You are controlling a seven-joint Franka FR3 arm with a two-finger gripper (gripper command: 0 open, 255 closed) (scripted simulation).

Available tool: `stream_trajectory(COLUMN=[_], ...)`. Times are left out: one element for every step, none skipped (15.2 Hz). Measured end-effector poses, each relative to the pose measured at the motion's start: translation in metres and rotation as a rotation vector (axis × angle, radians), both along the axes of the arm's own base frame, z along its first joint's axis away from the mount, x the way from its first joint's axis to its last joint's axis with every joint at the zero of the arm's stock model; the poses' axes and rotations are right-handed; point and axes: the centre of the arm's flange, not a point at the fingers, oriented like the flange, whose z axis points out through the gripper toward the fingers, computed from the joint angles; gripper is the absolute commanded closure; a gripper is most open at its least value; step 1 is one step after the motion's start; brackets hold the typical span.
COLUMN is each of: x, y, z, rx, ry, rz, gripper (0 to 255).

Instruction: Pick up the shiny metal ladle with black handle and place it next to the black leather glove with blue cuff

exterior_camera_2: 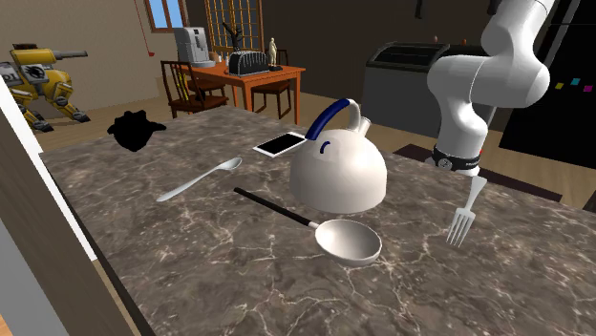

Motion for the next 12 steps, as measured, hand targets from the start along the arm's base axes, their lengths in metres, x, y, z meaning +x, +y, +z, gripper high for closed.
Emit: stream_trajectory(x=[0.0, 0.004, 0.01, 0.018, 0.027, 0.036, 0.043, 0.052, 0.062, 0.071, 0.082, 0.092], y=[0.0, 0.003, 0.006, 0.009, 0.012, 0.015, 0.018, 0.021, 0.022, 0.023, 0.024, 0.027], z=[0.0, -0.005, -0.011, -0.019, -0.025, -0.033, -0.045, -0.054, -0.063, -0.071, -0.082, -0.091], rx=[0.0, 0.0, 0.001, 0.002, 0.003, 0.005, 0.006, 0.007, 0.008, 0.01, 0.011, 0.012], ry=[0.0, 0.0, -0.001, -0.002, -0.003, -0.005, -0.006, -0.008, -0.009, -0.011, -0.013, -0.015], rz=[0.0, -0.023, -0.062, -0.108, -0.158, -0.209, -0.262, -0.315, -0.37, -0.423, -0.477, -0.529], gripper=[0, 0, 0, 0, 0, 0, 0, 0, 0, 0, 0, 0])
